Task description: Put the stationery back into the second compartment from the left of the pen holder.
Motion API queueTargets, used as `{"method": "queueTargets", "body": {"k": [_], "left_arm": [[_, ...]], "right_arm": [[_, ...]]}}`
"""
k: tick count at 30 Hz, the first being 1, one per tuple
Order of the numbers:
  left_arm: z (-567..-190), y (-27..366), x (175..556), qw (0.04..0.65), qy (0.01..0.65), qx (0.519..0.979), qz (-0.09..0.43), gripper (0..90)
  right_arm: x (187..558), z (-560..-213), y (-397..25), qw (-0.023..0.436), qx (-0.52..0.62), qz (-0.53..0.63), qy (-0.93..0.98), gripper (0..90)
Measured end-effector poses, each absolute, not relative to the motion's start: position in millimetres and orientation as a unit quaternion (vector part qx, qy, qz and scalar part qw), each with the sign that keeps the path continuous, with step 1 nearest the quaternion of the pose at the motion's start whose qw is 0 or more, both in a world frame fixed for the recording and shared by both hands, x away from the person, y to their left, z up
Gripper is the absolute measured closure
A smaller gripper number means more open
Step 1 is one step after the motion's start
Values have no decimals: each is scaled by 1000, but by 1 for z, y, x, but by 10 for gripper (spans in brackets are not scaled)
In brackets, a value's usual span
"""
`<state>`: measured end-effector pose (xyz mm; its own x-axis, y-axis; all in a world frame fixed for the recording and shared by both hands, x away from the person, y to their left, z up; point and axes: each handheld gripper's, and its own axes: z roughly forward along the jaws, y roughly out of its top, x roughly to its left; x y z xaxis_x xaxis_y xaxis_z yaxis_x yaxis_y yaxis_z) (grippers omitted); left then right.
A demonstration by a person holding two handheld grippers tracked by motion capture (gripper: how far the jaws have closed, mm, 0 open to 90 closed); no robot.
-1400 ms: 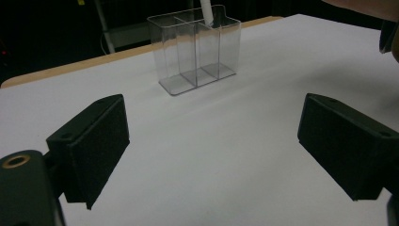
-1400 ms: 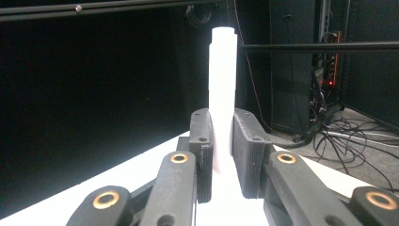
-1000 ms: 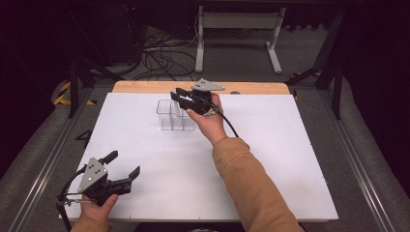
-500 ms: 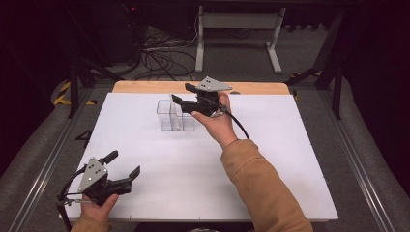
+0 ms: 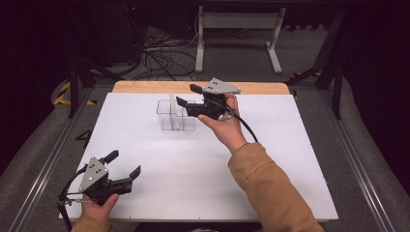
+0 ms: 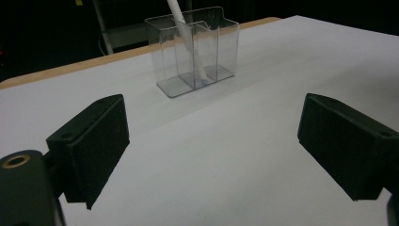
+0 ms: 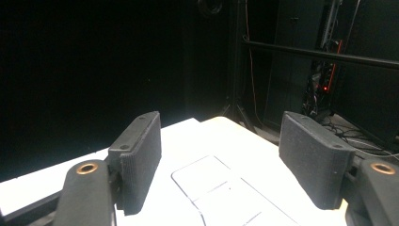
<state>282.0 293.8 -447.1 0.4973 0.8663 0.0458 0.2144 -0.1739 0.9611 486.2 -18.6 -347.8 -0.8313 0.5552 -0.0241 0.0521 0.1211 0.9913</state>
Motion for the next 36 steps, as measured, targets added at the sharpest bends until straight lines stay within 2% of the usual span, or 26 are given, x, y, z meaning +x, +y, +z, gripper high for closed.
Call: {"method": "queueTargets", "body": {"k": [11, 23, 36], "left_arm": [[-447, 293, 283, 512, 386, 699, 317, 101], [-447, 292, 282, 509, 387, 700, 318, 101], [-447, 290, 283, 509, 384, 701, 318, 101]], "right_arm": [[467, -342, -42, 203, 205, 634, 717, 304], [438, -342, -93, 219, 224, 616, 723, 254], [408, -359, -144, 241, 241, 593, 730, 242]]}}
